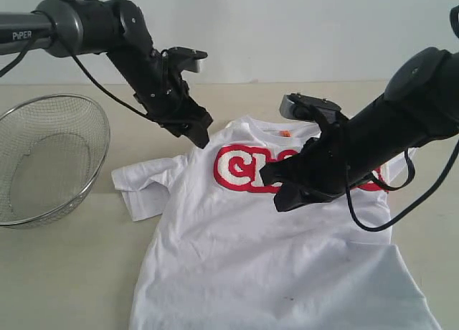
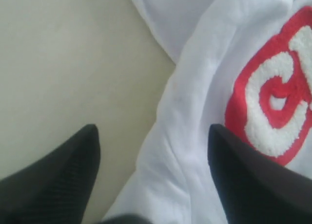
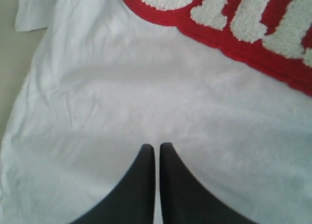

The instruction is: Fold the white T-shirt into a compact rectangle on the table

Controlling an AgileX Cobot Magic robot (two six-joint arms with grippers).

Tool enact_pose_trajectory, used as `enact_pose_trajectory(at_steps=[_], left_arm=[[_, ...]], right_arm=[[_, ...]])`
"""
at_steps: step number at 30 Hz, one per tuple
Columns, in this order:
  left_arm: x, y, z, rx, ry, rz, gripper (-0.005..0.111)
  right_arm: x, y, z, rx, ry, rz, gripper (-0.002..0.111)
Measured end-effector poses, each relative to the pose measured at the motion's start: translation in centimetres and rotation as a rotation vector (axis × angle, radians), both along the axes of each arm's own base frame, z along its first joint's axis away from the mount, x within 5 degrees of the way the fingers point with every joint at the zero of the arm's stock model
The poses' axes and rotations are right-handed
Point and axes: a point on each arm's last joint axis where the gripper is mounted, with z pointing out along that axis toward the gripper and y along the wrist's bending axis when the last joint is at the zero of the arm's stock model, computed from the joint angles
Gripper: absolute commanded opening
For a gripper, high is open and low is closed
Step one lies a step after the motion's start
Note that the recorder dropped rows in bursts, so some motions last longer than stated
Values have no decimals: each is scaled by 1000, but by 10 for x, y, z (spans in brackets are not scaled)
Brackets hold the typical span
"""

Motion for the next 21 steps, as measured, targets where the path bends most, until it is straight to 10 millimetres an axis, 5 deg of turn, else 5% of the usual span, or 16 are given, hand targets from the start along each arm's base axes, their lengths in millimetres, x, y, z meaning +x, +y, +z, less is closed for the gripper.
enact_pose_trajectory(at_steps=[7, 14, 21], left_arm=[[0, -2, -19, -1, 46, -4, 57], [-1, -4, -20, -28, 61, 0, 4], [-2, -4, -19, -36, 71, 1, 4]], right_arm=[[-1, 1, 0, 4, 9, 9, 0], [-2, 1, 0, 6, 13, 13, 0], [-3, 1, -1, 10, 26, 22, 0]])
